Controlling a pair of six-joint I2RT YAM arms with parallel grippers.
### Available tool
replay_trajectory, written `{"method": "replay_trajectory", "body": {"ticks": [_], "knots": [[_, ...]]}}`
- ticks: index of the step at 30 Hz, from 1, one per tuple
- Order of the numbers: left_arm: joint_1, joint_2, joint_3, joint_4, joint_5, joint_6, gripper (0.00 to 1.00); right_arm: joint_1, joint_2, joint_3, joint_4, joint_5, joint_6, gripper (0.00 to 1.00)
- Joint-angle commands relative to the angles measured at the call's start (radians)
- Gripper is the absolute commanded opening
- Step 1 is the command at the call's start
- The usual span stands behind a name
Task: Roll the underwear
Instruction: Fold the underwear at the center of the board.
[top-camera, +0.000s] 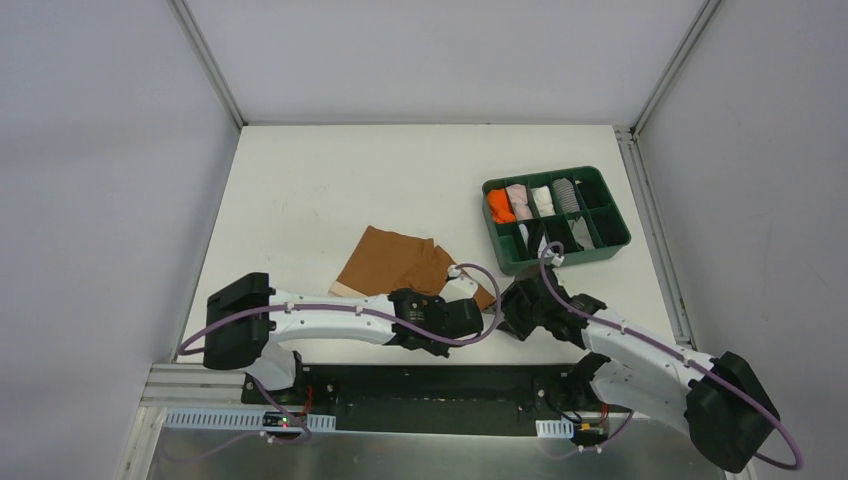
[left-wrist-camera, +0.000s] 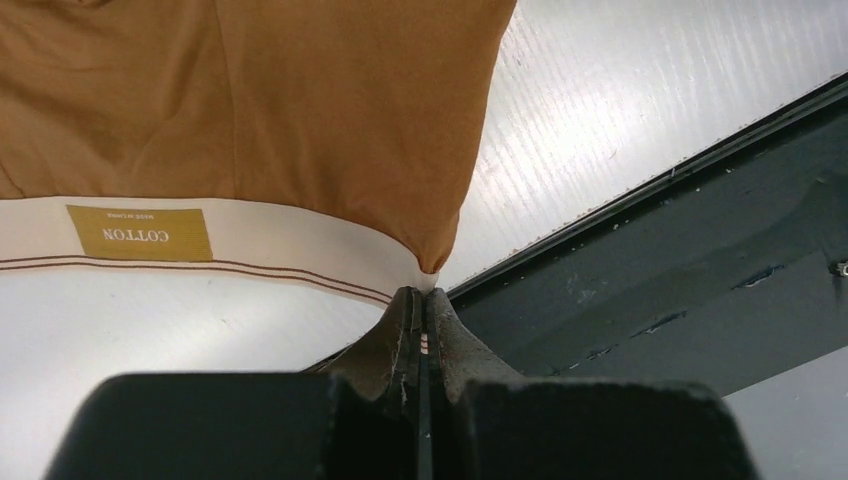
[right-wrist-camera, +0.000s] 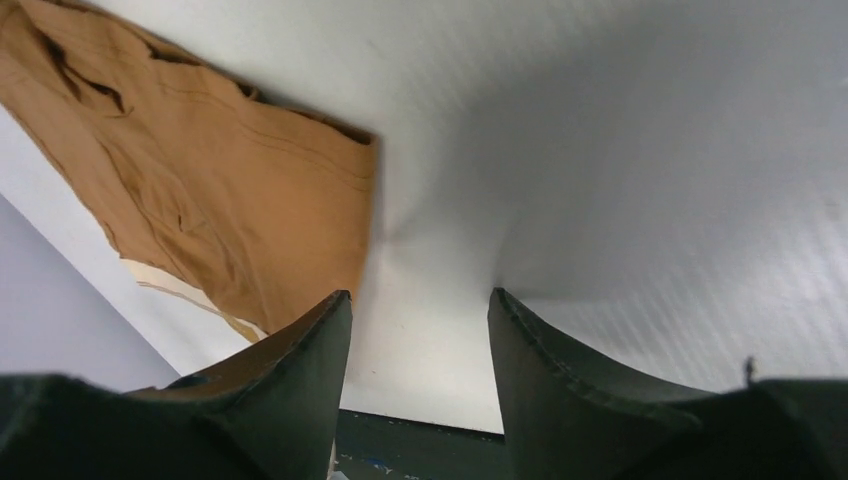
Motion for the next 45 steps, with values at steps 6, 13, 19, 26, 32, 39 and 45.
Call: {"method": "replay_trajectory", "body": {"ticks": [6, 13, 19, 26, 32, 39, 45], "knots": [[0.004, -0.063, -0.068, 0.058, 0.039, -0.074, 0.0, 0.038, 0.073, -0.052, 0.196, 0.038, 0.145, 0.45], [0.003, -0.095, -0.098, 0.062, 0.04, -0.082, 0.0, 0.038, 0.17, -0.027, 0.236, 0.052, 0.114, 0.41], [0.004, -0.093, -0.088, 0.06, 0.039, -0.073, 0.0, 0.038, 0.206, -0.036, 0.269, 0.055, 0.124, 0.21], [0.002, -0.089, -0.083, 0.061, 0.046, -0.078, 0.0, 0.042, 0.112, -0.001, 0.157, 0.128, 0.062, 0.0], [-0.008, -0.071, -0.052, 0.06, 0.135, -0.093, 0.0, 0.045, -0.096, 0.038, -0.042, 0.197, 0.0, 0.0], [-0.041, -0.072, 0.03, 0.045, 0.192, -0.121, 0.0, 0.051, -0.228, 0.145, -0.22, 0.179, -0.081, 0.0], [-0.024, -0.166, -0.006, 0.017, 0.173, -0.145, 0.0, 0.056, -0.174, 0.259, -0.242, 0.195, -0.162, 0.0]]}}
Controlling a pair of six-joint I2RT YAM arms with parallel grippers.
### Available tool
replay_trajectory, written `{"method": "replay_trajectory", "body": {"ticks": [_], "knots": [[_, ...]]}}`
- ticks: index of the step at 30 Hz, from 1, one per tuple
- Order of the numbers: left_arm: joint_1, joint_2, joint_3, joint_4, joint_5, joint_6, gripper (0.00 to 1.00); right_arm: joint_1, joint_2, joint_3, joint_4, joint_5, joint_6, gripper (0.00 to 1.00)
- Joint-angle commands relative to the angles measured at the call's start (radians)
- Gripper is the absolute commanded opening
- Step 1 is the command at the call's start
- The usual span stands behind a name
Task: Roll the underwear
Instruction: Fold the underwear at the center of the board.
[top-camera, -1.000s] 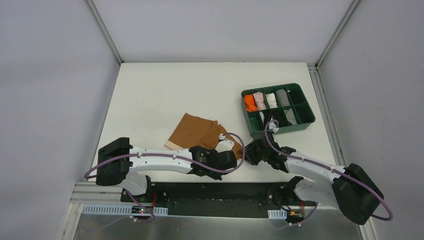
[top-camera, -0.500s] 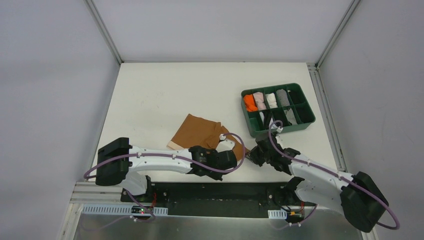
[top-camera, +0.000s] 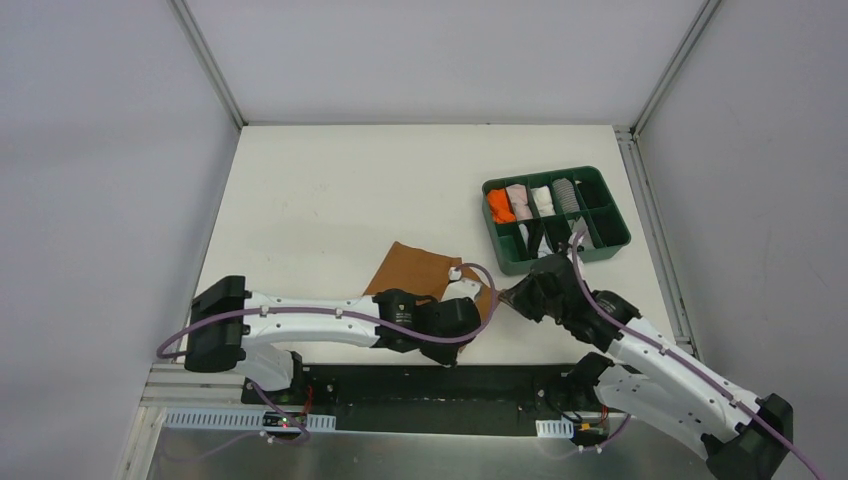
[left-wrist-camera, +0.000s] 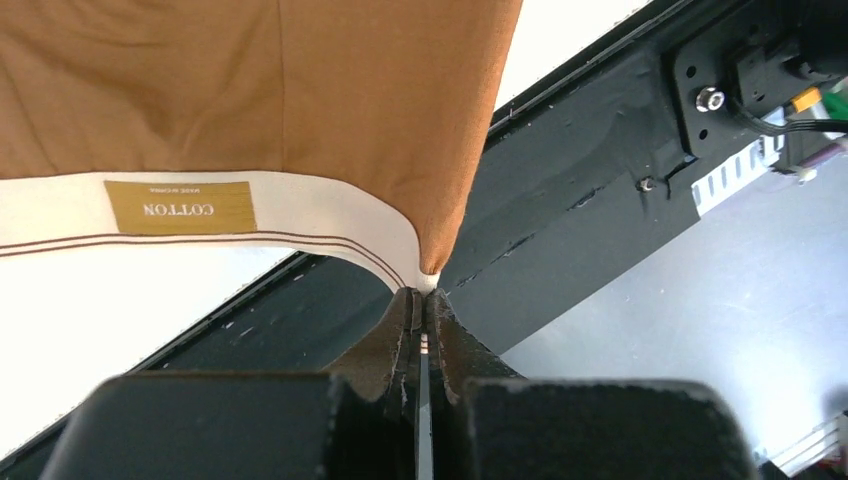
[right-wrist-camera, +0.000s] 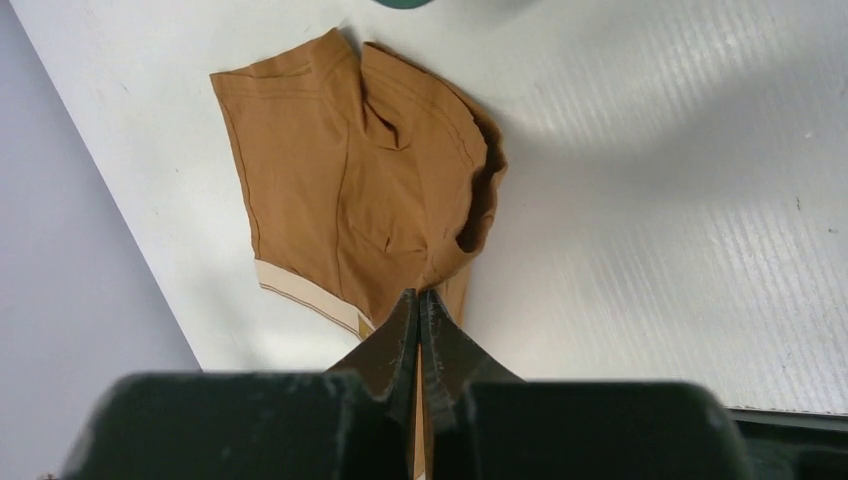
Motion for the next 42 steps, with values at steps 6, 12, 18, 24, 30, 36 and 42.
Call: {"method": "replay_trajectory", "body": {"ticks": [6, 12, 18, 24, 30, 36, 42], "knots": [[0.051, -0.203, -0.055, -0.061, -0.036, -0.063, 0.0, 0.01, 0.165, 0.189, 0.018, -0.022, -0.178, 0.0], [0.132, -0.332, -0.126, -0.084, -0.069, -0.087, 0.0, 0.011, 0.282, 0.271, 0.092, -0.035, -0.216, 0.0], [0.217, -0.421, -0.196, -0.092, -0.067, -0.09, 0.0, 0.011, 0.426, 0.366, 0.17, -0.048, -0.24, 0.0], [0.287, -0.474, -0.237, -0.11, -0.064, -0.088, 0.0, 0.013, 0.561, 0.445, 0.25, -0.089, -0.24, 0.0], [0.334, -0.478, -0.231, -0.142, -0.103, -0.057, 0.0, 0.022, 0.705, 0.524, 0.286, -0.112, -0.238, 0.0], [0.397, -0.534, -0.313, -0.15, -0.118, -0.079, 0.0, 0.03, 0.812, 0.606, 0.302, -0.136, -0.261, 0.0], [0.451, -0.555, -0.361, -0.15, -0.146, -0.067, 0.0, 0.035, 0.925, 0.676, 0.306, -0.167, -0.279, 0.0]]}}
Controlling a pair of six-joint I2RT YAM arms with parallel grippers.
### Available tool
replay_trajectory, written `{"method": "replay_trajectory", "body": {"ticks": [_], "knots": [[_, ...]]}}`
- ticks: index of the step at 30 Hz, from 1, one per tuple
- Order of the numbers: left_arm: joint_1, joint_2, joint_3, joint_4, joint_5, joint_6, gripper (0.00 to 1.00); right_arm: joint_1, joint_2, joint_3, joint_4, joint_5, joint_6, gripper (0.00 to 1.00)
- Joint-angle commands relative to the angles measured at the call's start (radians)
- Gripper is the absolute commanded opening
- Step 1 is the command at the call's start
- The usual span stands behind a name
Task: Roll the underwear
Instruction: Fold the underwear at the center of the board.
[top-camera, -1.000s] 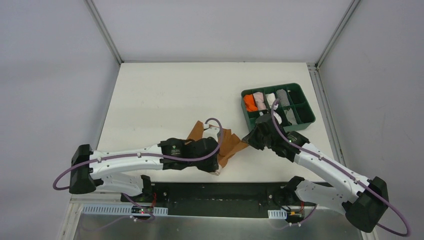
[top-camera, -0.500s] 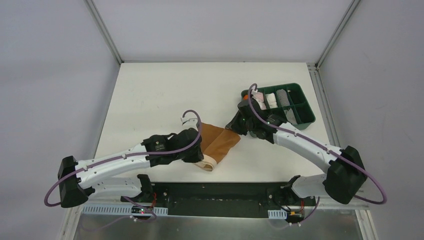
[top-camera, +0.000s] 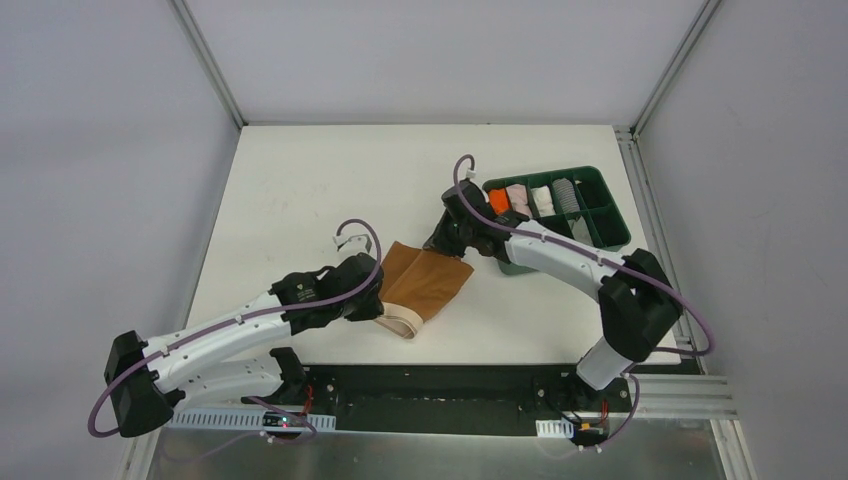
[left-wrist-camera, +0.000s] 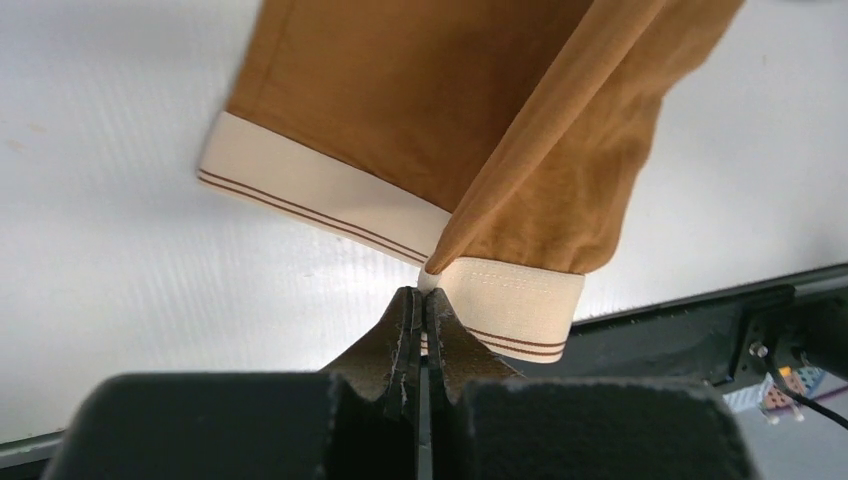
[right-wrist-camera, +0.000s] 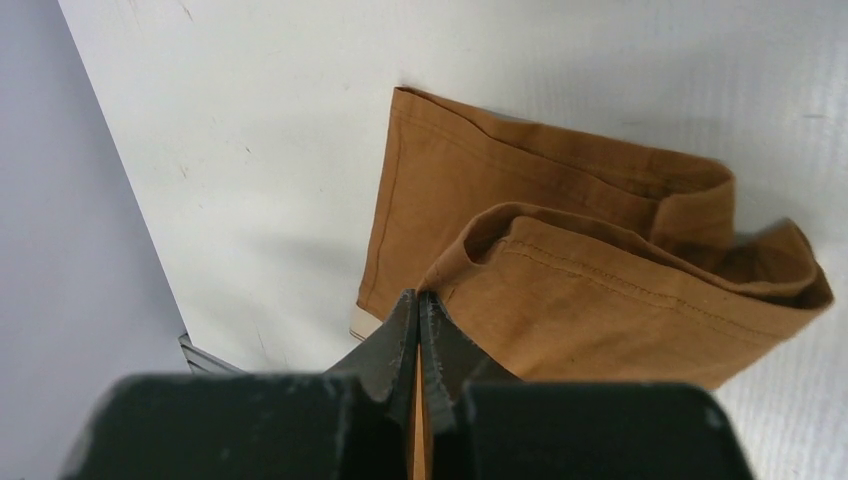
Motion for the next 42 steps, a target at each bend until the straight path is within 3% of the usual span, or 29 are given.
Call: {"method": "replay_trajectory", "body": {"ticks": [1, 8, 16, 25, 42], "knots": [[0.023, -0.018, -0.029, -0.035, -0.055, 0.023, 0.0, 0.003, 0.077, 0.087, 0.037, -0.02, -0.037, 0.0], [0.055, -0.018, -0.074, -0.033, -0.1, 0.025, 0.0, 0.015, 0.187, 0.169, 0.024, -0.067, -0.063, 0.0], [0.059, -0.049, -0.118, -0.035, -0.255, -0.018, 0.0, 0.026, 0.267, 0.208, 0.022, -0.081, -0.067, 0.0], [0.069, 0.055, -0.121, -0.005, -0.238, 0.022, 0.0, 0.03, 0.339, 0.246, 0.032, -0.073, -0.046, 0.0], [0.09, 0.099, -0.159, 0.032, -0.241, 0.014, 0.0, 0.031, 0.371, 0.29, 0.03, -0.058, -0.047, 0.03]]}}
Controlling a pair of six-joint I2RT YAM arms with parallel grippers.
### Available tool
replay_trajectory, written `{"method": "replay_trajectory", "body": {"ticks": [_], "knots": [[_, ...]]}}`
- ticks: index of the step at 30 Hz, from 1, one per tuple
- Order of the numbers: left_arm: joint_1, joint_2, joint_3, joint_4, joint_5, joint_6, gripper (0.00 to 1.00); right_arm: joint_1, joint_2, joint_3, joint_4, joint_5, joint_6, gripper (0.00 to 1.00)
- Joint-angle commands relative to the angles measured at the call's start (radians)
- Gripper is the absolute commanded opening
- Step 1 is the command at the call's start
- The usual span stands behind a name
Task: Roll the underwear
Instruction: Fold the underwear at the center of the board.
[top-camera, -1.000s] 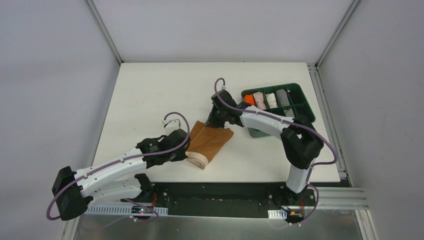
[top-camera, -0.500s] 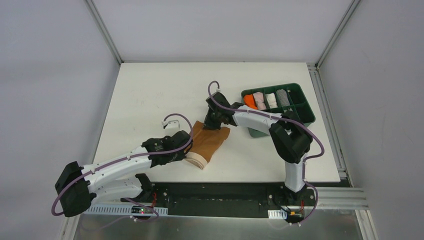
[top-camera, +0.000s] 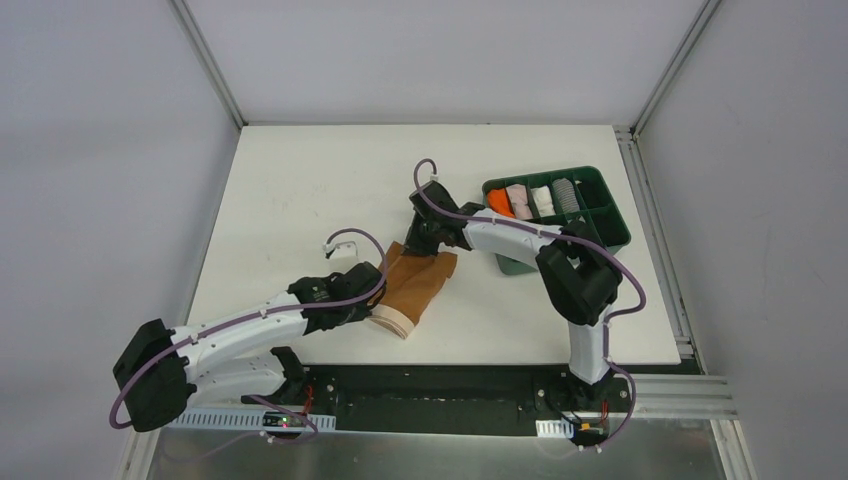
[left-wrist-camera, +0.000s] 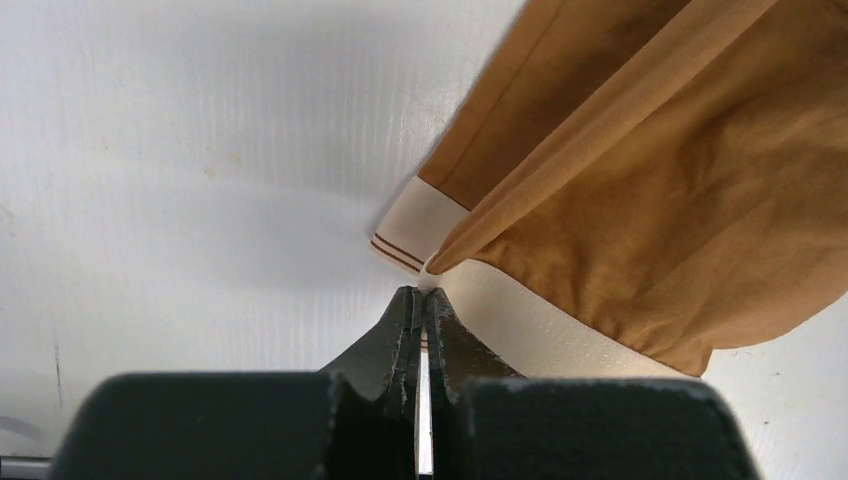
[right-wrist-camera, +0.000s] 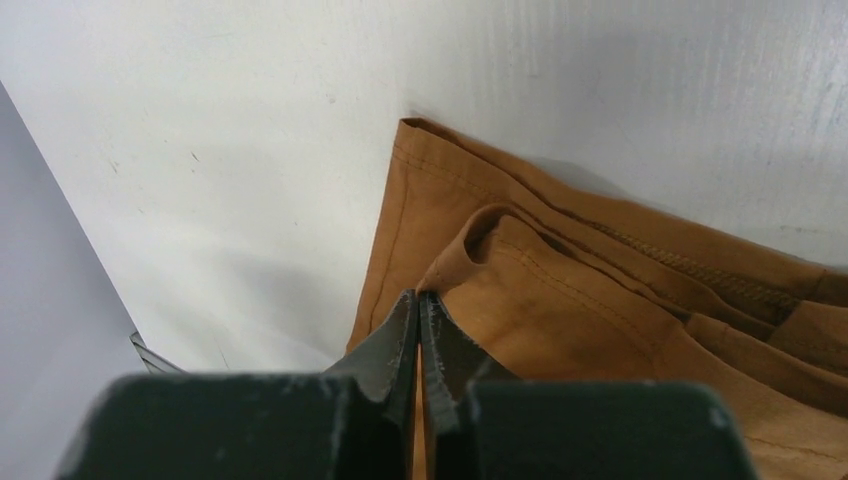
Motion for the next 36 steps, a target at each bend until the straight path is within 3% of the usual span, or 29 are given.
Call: {"method": "replay_trajectory", "body": {"ticks": [1, 4, 7, 9, 10, 12, 14, 18, 22, 25, 26, 30, 33, 36], "knots": [[0.015, 0.03, -0.015, -0.005, -0.011, 0.009, 0.0, 0.0, 0.018, 0.061, 0.012, 0.029, -0.004, 0.06], [0.016, 0.039, -0.019, 0.0, -0.019, 0.0, 0.0, -0.001, 0.031, 0.067, 0.025, 0.025, -0.005, 0.17], [0.023, 0.051, -0.012, 0.003, -0.025, -0.003, 0.01, 0.0, 0.036, 0.072, 0.05, 0.003, -0.003, 0.38], [0.025, 0.058, 0.001, 0.002, -0.026, -0.003, 0.17, -0.002, 0.028, 0.076, 0.052, -0.004, -0.003, 0.46], [0.026, 0.059, 0.013, -0.003, -0.028, 0.0, 0.3, -0.002, 0.014, 0.073, 0.051, -0.004, -0.003, 0.49], [0.026, 0.058, 0.044, -0.029, -0.034, 0.01, 0.42, -0.006, -0.024, 0.051, 0.051, -0.001, -0.003, 0.52], [0.027, 0.044, 0.079, -0.064, -0.049, 0.011, 0.5, -0.011, -0.079, 0.01, 0.053, 0.014, 0.0, 0.53], [0.026, -0.031, 0.117, -0.111, -0.074, 0.009, 0.52, -0.014, -0.226, -0.121, 0.079, 0.043, 0.009, 0.54], [0.031, -0.118, 0.105, -0.124, -0.057, -0.028, 0.52, 0.004, -0.359, -0.287, 0.132, 0.039, 0.07, 0.52], [0.044, -0.131, 0.091, -0.117, 0.022, -0.051, 0.31, 0.061, -0.429, -0.399, 0.178, 0.048, 0.15, 0.46], [0.051, -0.121, 0.088, -0.113, 0.065, -0.052, 0.27, 0.087, -0.439, -0.421, 0.188, 0.049, 0.175, 0.41], [0.088, -0.059, 0.068, -0.065, 0.185, -0.047, 0.18, 0.188, -0.435, -0.477, 0.267, 0.075, 0.265, 0.08], [0.15, -0.033, 0.024, -0.004, 0.244, -0.033, 0.1, 0.234, -0.392, -0.491, 0.326, 0.066, 0.324, 0.01], [0.217, -0.005, -0.025, 0.079, 0.327, -0.011, 0.01, 0.272, -0.354, -0.489, 0.37, 0.066, 0.364, 0.0]]}}
